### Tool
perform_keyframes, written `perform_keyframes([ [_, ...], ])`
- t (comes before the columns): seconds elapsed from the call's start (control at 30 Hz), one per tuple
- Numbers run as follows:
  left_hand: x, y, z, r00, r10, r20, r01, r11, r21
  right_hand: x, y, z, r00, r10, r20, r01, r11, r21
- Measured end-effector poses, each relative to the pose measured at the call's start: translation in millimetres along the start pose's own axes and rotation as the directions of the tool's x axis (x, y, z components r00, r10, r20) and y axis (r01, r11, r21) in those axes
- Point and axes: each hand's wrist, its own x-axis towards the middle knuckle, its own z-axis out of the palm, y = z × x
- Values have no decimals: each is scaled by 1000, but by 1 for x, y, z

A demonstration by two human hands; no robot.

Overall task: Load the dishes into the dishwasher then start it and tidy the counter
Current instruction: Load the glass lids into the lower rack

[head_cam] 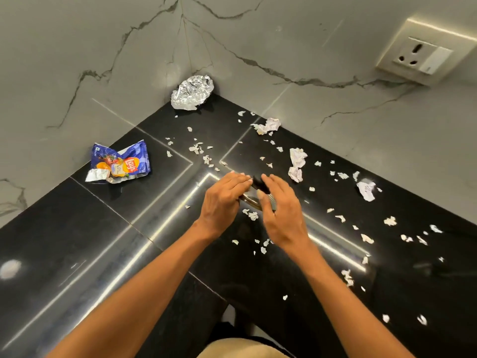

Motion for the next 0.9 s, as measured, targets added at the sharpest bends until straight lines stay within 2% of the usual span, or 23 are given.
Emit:
perform_keyframes([
  [0.1, -7, 19, -2, 1000, 13, -15, -14, 998, -68, -49, 0, -12, 1000, -8, 10, 8, 999, -32],
  [0.2, -14, 45, -1, 998, 55, -7, -56, 987, -149, -87, 6, -22, 999, -14, -47, 8, 994, -106],
  [0.37, -31, 103, 11, 986, 151, 70, -124, 947, -296, -157, 12, -46, 976, 81, -201, -122, 971, -204],
  [0.53, -53, 177, 24, 941, 309, 138, -216, 862, -458, -244, 19, -69, 911, 163, -379, -266, 934, -238],
  [0.77, -108, 274, 52, 803, 541, 251, -300, 730, -614, -374, 24, -87, 769, 291, -569, -481, 850, -215],
  [0.9, -142, 338, 61, 694, 672, 258, -351, 629, -694, -447, 22, -91, 645, 355, -676, -616, 765, -187],
])
